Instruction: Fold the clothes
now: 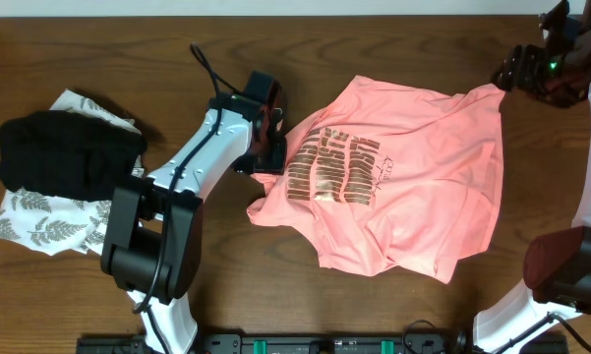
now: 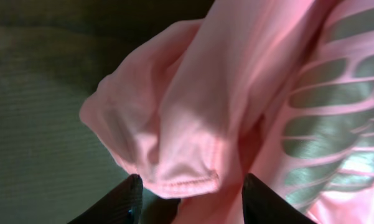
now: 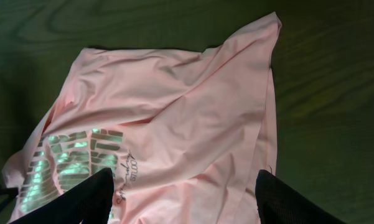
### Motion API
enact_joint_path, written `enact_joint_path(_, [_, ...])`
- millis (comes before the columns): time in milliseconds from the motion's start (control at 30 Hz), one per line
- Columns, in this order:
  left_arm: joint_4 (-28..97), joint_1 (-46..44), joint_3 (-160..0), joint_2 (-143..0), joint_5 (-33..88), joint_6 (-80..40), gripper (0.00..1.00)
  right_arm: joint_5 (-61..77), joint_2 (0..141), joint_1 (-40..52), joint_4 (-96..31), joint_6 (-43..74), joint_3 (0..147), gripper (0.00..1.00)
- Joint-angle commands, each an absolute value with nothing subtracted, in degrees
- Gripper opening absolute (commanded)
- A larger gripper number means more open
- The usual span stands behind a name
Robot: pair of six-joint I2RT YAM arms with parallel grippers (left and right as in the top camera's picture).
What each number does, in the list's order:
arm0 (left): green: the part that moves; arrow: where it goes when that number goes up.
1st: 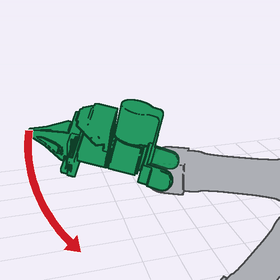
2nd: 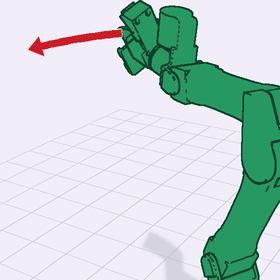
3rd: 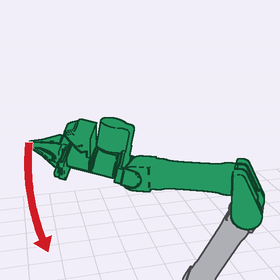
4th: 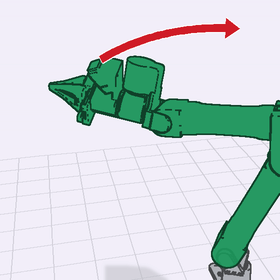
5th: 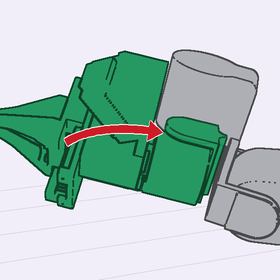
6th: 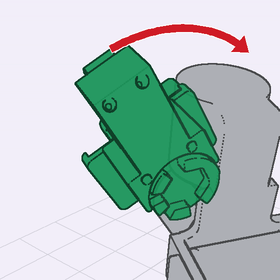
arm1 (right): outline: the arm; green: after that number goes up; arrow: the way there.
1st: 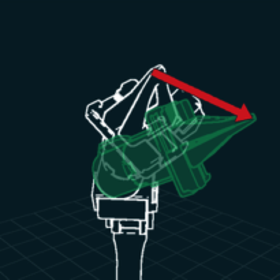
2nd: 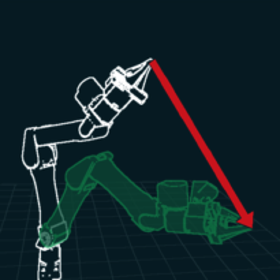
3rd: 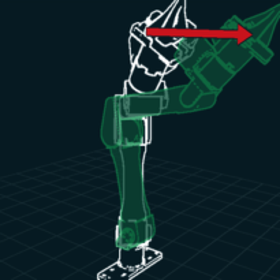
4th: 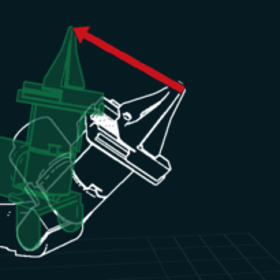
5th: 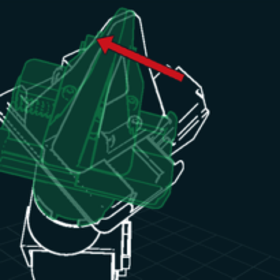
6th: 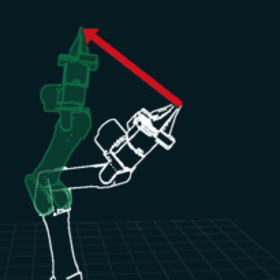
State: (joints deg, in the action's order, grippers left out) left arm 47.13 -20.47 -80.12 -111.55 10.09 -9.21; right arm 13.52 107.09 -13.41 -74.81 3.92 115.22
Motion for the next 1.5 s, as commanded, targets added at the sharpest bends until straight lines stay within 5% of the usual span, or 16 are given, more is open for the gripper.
enact_joint_path(0, [45.21,-20.34,-77.58,-111.33,9.17,-9.5,0.52,14.0,105.51,-13.1,-75.26,4.69,115.39,0.71])
enact_joint_path(167, [40.03,-20.34,-74.67,-111.59,8.78,-9.5,0.51,14.0,105.51,-13.1,-75.7,4.71,115.39,0.69])
enact_joint_path(400, [36.93,-20.34,-73.17,-113.58,8.34,-8.62,0.34,14.0,105.51,-13.1,-75.81,5.56,115.39,0.68])
enact_joint_path(533, [36.95,-20.32,-73.32,-114.41,7.97,-7.01,0.06,13.98,105.51,-13.1,-75.85,5.56,115.39,0.68])
enact_joint_path(900, [48.16,-20.18,-87.37,-104.01,2.31,-6.02,0.06,13.96,105.51,-13.1,-75.66,5.54,115.39,0.68])
enact_joint_path(1467, [37.65,-12.88,-88.62,-108.36,-0.73,-2.35,0.06,13.98,105.51,-13.08,-75.92,5.54,115.39,0.68])
